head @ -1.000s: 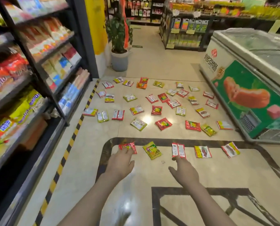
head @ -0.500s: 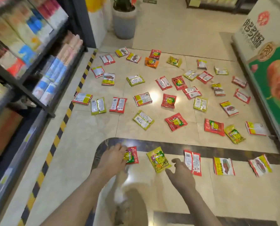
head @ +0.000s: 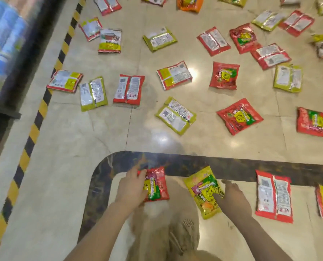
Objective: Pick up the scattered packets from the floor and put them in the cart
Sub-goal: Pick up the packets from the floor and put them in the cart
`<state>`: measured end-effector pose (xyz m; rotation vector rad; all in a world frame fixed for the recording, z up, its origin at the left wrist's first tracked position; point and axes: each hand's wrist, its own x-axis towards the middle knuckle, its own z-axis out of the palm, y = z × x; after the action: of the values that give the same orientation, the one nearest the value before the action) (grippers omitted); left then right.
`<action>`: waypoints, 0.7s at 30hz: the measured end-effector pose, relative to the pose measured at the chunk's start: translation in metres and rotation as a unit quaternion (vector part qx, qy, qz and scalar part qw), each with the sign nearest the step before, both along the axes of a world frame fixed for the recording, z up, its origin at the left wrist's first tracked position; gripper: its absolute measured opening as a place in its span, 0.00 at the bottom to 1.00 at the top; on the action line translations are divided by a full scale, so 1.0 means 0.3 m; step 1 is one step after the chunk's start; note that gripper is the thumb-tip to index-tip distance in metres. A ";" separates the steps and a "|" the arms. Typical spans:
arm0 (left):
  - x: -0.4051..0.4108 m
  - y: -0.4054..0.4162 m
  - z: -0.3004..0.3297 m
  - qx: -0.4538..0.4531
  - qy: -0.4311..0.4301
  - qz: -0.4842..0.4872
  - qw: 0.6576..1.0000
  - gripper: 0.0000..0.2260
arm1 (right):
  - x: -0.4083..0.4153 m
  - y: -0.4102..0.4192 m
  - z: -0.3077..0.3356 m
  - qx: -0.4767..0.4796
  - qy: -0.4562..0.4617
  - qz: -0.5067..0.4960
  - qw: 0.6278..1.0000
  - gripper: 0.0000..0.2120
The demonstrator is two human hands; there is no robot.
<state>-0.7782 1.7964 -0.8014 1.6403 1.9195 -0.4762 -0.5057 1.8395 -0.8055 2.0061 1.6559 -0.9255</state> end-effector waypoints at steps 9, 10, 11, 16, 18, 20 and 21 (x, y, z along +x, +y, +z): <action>-0.035 0.033 -0.638 -0.087 0.064 -0.086 0.990 0.44 | 0.097 0.102 -0.605 -0.091 -0.052 -0.006 0.994 0.41; -0.045 0.029 -0.668 -0.093 0.066 -0.086 0.990 0.45 | 0.104 0.098 -0.636 -0.110 -0.037 -0.031 0.993 0.44; -0.055 0.025 -0.692 -0.096 0.065 -0.079 0.990 0.47 | 0.107 0.089 -0.662 -0.125 -0.026 -0.049 0.991 0.46; -0.085 0.022 -0.729 -0.063 0.068 -0.033 0.995 0.50 | 0.101 0.056 -0.698 -0.064 -0.038 -0.082 0.994 0.44; -0.073 0.023 -0.734 -0.060 0.069 0.010 0.996 0.49 | 0.096 0.065 -0.697 -0.038 -0.012 -0.120 0.992 0.41; -0.057 0.028 -0.744 -0.051 0.045 0.077 0.995 0.46 | 0.092 0.080 -0.700 -0.010 0.008 -0.175 0.984 0.37; -0.050 0.032 -0.746 -0.048 0.021 0.119 0.991 0.43 | 0.088 0.089 -0.703 0.002 0.013 -0.199 0.980 0.36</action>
<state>-0.7931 1.8059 -1.0253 1.3282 2.0578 -0.5012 -0.4793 1.8663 -1.0163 2.3869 1.2868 -1.0834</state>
